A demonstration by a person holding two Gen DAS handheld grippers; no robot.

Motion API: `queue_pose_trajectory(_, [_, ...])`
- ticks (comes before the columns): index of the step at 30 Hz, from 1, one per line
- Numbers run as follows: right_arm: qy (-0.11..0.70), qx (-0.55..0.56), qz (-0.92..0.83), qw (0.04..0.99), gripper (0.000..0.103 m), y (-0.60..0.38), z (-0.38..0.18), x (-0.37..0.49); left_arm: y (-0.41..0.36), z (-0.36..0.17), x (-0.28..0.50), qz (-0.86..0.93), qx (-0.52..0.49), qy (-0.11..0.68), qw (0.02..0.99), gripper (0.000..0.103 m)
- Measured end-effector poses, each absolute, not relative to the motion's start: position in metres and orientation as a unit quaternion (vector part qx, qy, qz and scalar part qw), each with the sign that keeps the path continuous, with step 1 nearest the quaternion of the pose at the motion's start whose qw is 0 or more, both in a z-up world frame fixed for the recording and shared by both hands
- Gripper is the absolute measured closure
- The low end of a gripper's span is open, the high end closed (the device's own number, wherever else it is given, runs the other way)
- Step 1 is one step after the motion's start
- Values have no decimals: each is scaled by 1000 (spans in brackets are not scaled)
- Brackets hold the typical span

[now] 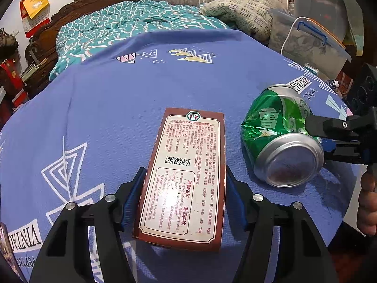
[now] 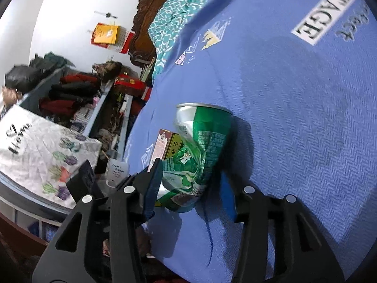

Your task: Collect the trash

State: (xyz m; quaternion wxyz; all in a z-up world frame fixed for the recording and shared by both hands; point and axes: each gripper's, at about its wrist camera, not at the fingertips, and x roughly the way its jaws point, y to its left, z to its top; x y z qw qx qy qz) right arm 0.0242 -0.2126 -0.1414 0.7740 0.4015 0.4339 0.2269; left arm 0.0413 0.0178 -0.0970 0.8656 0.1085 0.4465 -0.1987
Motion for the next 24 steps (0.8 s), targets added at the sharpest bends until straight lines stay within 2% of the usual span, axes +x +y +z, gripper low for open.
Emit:
queue_pose_trajectory(5, [437, 401, 231, 771, 55, -213, -142, 28, 18, -97, 42, -200, 107, 447, 865, 43])
queue_pose_trajectory(12, [445, 365, 237, 783, 83, -197, -136, 33, 18, -96, 43, -202, 105, 447, 865, 44])
queue_pose_trajectory(18, [435, 355, 240, 792, 88, -198, -128, 29, 22, -95, 44, -206, 94, 448, 865, 44])
queue_pose_trajectory(24, [408, 362, 224, 808, 89, -219, -116, 22, 26, -93, 45, -207, 82, 446, 867, 45])
